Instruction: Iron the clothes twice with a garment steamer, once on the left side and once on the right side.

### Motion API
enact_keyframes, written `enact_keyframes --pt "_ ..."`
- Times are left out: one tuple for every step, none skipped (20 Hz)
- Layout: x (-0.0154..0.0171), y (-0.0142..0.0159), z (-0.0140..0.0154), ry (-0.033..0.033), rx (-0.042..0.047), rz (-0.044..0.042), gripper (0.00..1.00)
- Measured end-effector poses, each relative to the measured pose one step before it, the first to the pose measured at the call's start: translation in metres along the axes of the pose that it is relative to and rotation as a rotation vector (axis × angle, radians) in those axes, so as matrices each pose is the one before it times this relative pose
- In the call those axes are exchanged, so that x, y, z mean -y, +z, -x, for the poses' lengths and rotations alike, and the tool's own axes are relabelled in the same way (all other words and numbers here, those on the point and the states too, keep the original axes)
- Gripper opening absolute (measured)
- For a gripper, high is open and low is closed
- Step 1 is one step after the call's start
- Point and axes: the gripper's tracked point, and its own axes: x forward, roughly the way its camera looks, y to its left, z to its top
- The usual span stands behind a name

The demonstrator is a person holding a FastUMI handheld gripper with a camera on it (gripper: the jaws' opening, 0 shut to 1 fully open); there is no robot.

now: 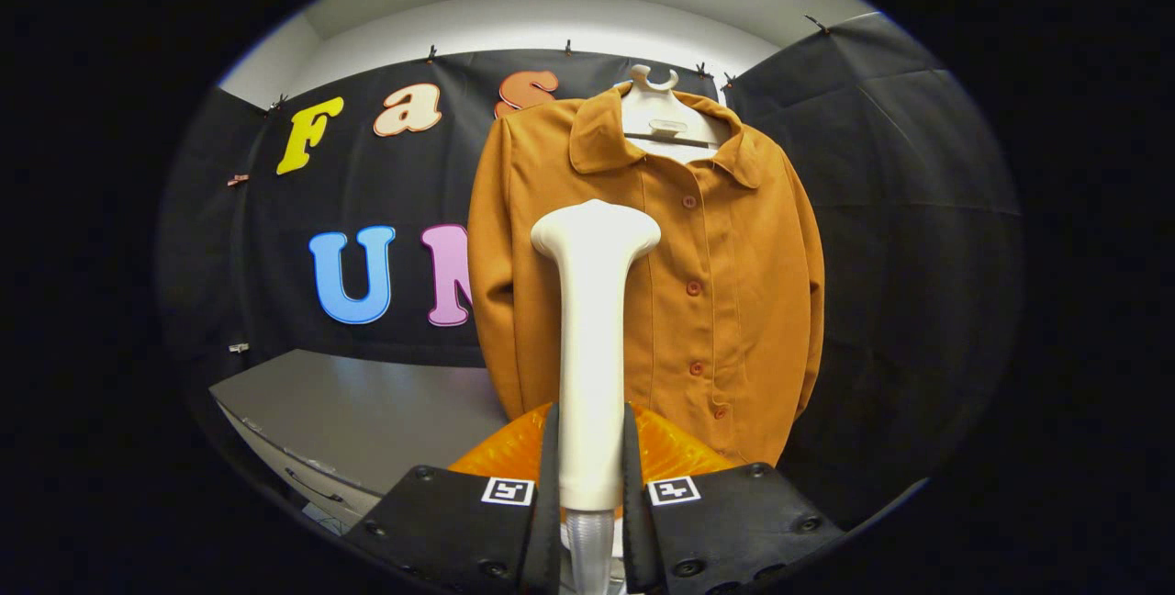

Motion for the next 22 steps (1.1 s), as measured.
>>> enact_keyframes --pt "0.00151 -0.00757 0.00155 -0.00359 -0.01585 0.00075 0.3" --pt "0.00094 -0.00817 0.00225 -0.00457 -0.01669 0.00061 0.31" --pt "0.00123 -0.00782 0.00169 -0.00478 -0.01756 -0.00147 0.31" --pt "0.0027 -0.00785 0.0022 -0.00468 -0.01687 -0.00152 0.3" --pt "0.00136 -0.00852 0.00104 -0.00319 -0.01954 0.00237 0.3" --pt "0.00138 -0.00887 0.00216 -0.00337 -0.01798 0.00445 0.3" --pt "0.0012 -0.01036 0.00158 -0.00315 -0.02079 0.00268 0.3" --pt "0.00174 -0.00863 0.00105 -0.00193 -0.02063 -0.00181 0.3" --pt "0.00182 -0.01032 0.00046 -0.00304 -0.02248 -0.0038 0.31" --pt "0.00082 -0.0106 0.00114 -0.00271 -0.02577 -0.00312 0.3" --pt "0.00101 -0.00991 0.00155 -0.00192 -0.02344 -0.00244 0.31" --pt "0.00224 -0.01002 0.00192 -0.00143 -0.0216 -0.00078 0.31" --pt "0.00074 -0.01156 -0.00142 -0.00066 -0.01969 -0.00247 0.31" --pt "0.00072 -0.00787 -0.00259 -0.00147 -0.01829 -0.00436 0.31" --pt "0.00149 -0.008 0.0004 -0.00294 -0.01914 -0.0051 0.3" --pt "0.00237 -0.00965 0.00381 -0.00379 -0.01859 -0.00662 0.31" --pt "0.00264 -0.00885 0.00046 -0.00311 -0.02163 -0.00559 0.31" --pt "0.00103 -0.00992 0.00099 -0.00381 -0.02237 -0.00296 0.31" --pt "0.00133 -0.00944 0.00115 -0.00318 -0.01802 -0.00112 0.31" --pt "0.00166 -0.00605 0.00088 -0.00282 -0.01177 -0.0014 0.31" --pt "0.00163 -0.00765 0.00091 -0.00289 -0.01133 -0.00108 0.31" --pt "0.00147 -0.00492 0.00215 -0.00385 -0.00584 -0.00354 0.31"
